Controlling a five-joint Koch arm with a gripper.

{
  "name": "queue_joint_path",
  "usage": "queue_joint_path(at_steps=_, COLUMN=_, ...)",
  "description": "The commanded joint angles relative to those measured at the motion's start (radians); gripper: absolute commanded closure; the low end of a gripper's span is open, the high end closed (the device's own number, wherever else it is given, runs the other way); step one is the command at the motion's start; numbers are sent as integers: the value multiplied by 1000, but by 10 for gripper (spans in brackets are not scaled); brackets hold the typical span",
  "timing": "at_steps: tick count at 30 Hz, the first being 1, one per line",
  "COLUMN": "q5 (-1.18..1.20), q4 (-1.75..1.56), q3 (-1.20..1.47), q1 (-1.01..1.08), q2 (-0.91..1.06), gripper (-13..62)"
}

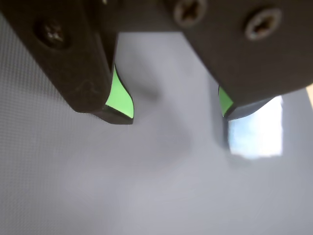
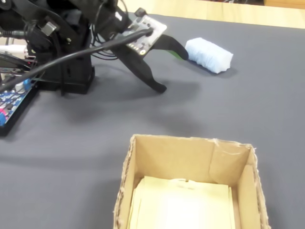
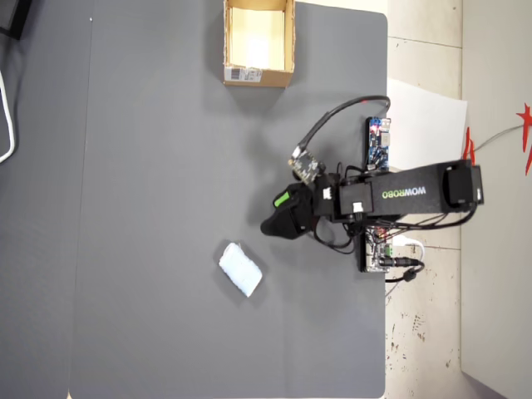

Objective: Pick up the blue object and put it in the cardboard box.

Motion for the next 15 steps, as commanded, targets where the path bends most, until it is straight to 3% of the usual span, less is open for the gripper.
queue_joint_path(at_steps=1, q5=75, q4=38, q3=-61, q1=-25, q2=86, gripper=151)
queue_joint_path(at_steps=9, q5=69, q4=158, q3=-218, q1=-144, q2=58, gripper=157)
queue_joint_path(at_steps=15, q5=43, q4=279, q3=-443, q1=-156, q2=-117, gripper=157)
